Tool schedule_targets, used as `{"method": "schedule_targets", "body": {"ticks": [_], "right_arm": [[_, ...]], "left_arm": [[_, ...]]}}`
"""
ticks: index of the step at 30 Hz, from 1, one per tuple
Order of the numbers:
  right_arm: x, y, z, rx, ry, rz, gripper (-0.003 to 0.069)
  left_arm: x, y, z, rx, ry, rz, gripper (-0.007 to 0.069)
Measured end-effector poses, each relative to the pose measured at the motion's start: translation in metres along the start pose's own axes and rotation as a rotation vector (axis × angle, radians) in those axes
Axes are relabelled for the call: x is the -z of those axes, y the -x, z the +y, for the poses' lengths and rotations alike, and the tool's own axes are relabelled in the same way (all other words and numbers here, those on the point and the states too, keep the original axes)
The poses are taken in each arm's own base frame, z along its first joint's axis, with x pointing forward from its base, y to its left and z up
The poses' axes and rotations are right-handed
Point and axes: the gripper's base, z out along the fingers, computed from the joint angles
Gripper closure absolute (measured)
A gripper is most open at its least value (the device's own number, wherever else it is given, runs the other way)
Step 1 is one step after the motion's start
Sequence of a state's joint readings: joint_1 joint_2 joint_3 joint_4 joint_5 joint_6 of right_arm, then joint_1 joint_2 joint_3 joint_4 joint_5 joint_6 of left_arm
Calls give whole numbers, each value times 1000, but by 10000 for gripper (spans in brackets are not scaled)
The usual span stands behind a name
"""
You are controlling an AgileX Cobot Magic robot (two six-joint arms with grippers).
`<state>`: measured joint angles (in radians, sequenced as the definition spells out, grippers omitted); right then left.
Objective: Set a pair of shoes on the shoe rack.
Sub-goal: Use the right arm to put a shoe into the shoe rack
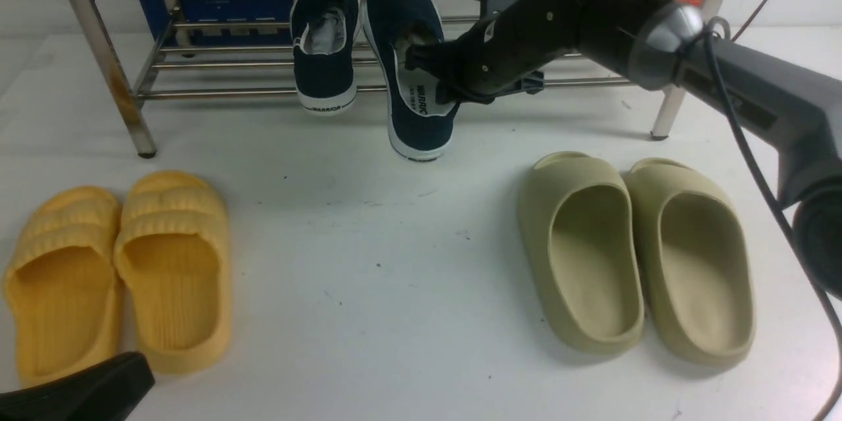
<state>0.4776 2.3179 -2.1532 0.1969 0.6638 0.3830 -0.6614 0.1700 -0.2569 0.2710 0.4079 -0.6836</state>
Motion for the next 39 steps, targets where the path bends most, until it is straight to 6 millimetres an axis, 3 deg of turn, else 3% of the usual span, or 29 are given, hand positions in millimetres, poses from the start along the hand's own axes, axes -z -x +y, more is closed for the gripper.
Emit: {"method": "schedule_targets", "body": {"ticks": [5,29,33,37,39], "right_arm": [[-8,4,-5,-24,16,-32,616],[-8,12,5,-29,74,-143,582],[-6,18,7,-29,98,-203,488],[-4,24,9,-25,122,-267,326],[-3,25,10,-26,127,-276,283]], "left_arm": [[0,0,0,0,0,0,607],[0,0,0,0,0,0,596],[0,0,0,0,0,0,595],[0,0,0,0,0,0,587],[0,0,0,0,0,0,587]]}}
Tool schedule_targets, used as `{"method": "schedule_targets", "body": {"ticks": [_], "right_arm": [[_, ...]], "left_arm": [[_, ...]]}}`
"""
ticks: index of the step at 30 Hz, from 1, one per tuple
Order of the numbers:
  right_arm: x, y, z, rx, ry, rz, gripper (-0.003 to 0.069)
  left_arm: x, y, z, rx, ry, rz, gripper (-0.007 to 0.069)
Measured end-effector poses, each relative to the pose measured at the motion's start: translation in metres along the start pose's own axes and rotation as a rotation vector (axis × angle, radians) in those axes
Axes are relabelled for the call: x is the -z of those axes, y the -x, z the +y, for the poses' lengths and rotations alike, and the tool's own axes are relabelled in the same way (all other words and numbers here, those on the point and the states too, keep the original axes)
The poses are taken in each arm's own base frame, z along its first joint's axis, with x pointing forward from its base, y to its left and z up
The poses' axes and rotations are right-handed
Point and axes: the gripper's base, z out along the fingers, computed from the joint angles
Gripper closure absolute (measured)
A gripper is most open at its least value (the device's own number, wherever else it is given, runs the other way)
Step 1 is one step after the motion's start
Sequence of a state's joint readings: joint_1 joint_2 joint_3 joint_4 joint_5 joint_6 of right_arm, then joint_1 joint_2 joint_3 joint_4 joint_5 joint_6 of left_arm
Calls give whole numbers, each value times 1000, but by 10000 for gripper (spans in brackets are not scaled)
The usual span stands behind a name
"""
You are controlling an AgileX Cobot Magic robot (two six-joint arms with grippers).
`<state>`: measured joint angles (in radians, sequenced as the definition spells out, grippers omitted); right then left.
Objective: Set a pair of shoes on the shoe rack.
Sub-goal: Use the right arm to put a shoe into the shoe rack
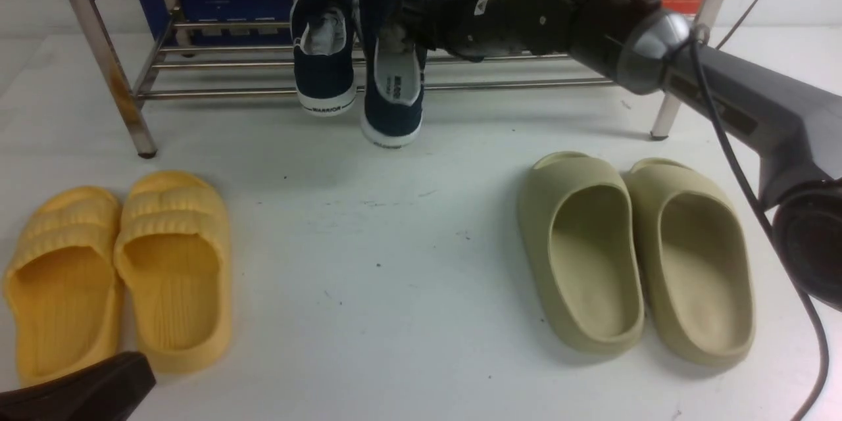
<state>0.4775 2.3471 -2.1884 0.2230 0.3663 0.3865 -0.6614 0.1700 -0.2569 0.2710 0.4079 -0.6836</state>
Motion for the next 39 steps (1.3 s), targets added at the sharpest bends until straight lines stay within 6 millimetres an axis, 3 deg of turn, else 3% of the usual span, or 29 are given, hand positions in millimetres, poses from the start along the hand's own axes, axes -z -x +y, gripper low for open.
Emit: {"method": "schedule_targets", "body": {"ticks": [6,13,18,24,27,28,29,31,33,34,36,39], "right_arm": [[6,2,2,15,-14,30,251],[29,15,12,106,-48,66,282],[48,13,17,200,-92,214,322],[91,3,45,349,-101,447,479],[97,-11,58,400,-87,528,552],[97,-14,61,408,-84,540,564],[97,-30,73,446,-66,591,621],[94,-40,80,465,-54,612,643],[82,-68,94,506,-30,648,658],[80,-69,94,506,-31,650,658],[58,-95,94,513,-27,652,657],[31,-112,85,482,-43,609,651]], "left_arm": [[0,0,0,0,0,0,587],[0,0,0,1,0,0,587],[0,0,0,1,0,0,585],[0,0,0,1,0,0,575],[0,0,0,1,0,0,571],[0,0,0,1,0,0,570],[0,0,0,1,0,0,568],[0,0,0,1,0,0,568],[0,0,0,1,0,0,568],[0,0,0,1,0,0,568],[0,0,0,1,0,0,568],[0,0,0,1,0,0,568]]}}
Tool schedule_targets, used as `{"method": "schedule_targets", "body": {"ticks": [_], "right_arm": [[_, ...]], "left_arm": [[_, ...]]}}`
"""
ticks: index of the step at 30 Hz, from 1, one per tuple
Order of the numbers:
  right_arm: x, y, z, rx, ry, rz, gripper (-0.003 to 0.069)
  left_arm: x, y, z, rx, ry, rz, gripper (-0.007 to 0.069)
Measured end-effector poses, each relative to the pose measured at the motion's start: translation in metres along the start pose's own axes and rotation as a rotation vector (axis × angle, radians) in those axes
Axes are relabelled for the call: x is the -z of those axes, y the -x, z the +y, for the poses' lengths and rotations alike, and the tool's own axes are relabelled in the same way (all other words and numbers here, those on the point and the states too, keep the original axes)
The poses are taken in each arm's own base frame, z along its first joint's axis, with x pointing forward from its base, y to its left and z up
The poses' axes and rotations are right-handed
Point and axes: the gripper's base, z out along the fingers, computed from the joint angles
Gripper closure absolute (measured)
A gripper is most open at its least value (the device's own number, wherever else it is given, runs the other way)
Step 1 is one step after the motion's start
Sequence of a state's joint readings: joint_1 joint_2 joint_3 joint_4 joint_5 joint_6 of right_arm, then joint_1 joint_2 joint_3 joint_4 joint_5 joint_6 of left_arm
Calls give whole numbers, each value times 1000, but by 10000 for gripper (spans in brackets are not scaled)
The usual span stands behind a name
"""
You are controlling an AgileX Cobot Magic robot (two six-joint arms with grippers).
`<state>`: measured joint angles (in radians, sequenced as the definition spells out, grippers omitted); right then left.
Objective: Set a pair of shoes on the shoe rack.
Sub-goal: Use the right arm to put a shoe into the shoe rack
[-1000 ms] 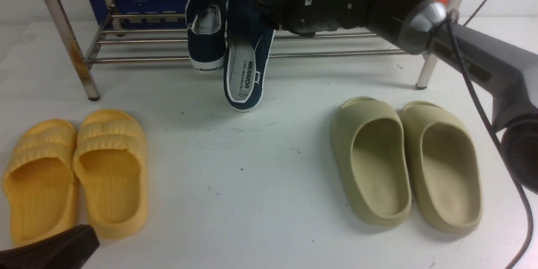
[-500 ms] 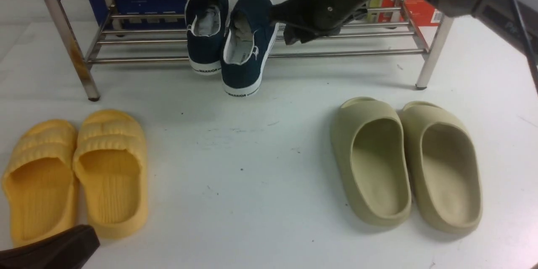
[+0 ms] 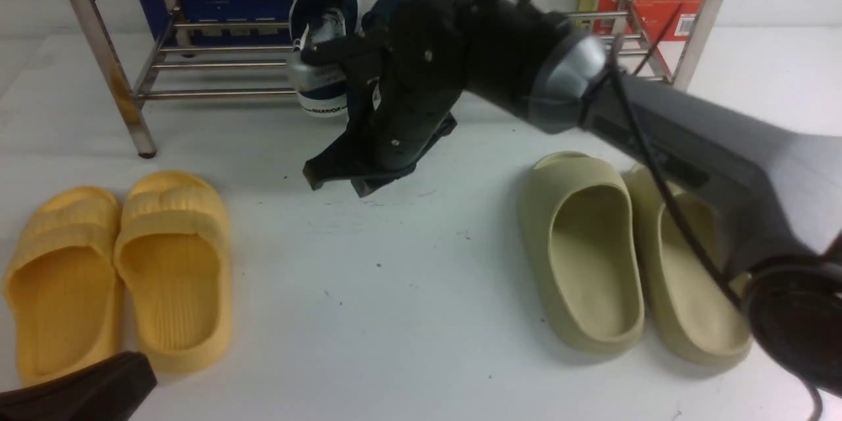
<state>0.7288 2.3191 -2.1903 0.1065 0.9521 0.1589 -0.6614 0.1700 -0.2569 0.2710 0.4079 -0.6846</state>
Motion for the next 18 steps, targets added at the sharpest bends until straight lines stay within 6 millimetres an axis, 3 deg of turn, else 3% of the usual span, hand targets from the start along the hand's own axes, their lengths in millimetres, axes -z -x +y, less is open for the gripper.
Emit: {"method": "schedule_targets", "body": {"ticks": [5,18], "right_arm": [[-26,2,-7,-35,-29,-77,648],[-22,21,-24,-77,-188,-301,637]], "left_arm": [[0,0,0,0,0,0,567],[0,0,0,0,0,0,564]]}}
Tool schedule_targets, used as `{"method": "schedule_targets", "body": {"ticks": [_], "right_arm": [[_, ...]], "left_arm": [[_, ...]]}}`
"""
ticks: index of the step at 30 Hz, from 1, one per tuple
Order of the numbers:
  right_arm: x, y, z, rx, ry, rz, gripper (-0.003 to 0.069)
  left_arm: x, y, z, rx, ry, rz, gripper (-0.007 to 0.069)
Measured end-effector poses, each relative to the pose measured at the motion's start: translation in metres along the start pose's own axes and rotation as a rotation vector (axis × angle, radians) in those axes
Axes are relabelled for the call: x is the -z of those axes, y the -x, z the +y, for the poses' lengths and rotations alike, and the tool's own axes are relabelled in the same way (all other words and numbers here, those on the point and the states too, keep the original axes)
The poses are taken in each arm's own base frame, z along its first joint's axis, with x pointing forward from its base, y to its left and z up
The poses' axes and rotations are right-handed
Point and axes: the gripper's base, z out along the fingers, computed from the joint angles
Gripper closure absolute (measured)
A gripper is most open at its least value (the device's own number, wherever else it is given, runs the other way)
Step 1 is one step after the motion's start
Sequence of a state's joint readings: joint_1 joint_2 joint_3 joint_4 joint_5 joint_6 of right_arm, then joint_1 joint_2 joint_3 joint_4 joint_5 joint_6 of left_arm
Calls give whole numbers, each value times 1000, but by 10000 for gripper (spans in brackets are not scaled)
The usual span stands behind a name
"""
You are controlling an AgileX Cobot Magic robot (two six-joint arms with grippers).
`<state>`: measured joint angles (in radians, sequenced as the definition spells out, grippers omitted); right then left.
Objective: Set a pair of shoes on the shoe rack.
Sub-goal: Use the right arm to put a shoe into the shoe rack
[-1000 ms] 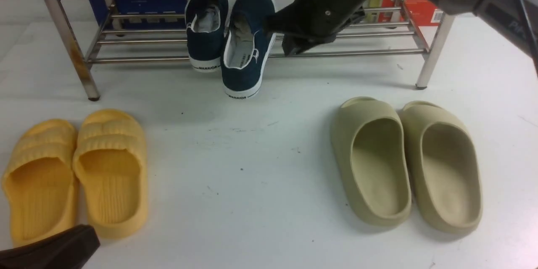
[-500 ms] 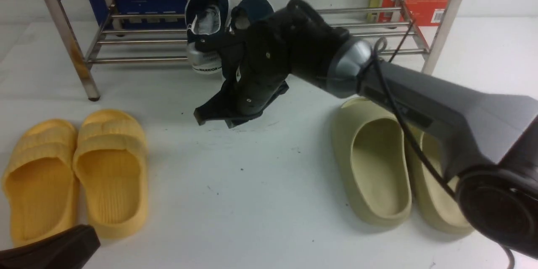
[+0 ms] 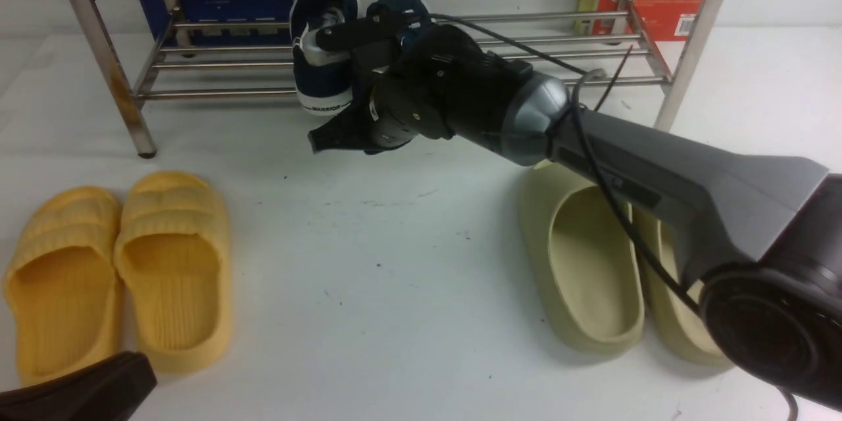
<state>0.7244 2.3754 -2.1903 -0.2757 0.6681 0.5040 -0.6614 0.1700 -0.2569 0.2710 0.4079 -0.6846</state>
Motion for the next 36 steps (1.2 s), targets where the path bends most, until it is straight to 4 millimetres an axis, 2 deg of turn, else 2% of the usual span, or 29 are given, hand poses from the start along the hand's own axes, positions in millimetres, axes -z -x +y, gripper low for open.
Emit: {"method": "schedule_targets", "body": {"ticks": [15,24,27,32,36], "right_arm": [[-6,15,-30,-61,-21,-96,613],[-8,12,-31,-79,-24,-71,599],[-3,10,-30,-83,-27,-21,594],[24,17,-23,-10,-10,40,590],[20,18,-27,-1,-8,22,590]], "left_arm": [[0,0,0,0,0,0,557],[0,0,0,0,0,0,547],[0,0,0,0,0,0,545],[0,0,0,0,0,0,540],[0,0,0,0,0,0,535]]}}
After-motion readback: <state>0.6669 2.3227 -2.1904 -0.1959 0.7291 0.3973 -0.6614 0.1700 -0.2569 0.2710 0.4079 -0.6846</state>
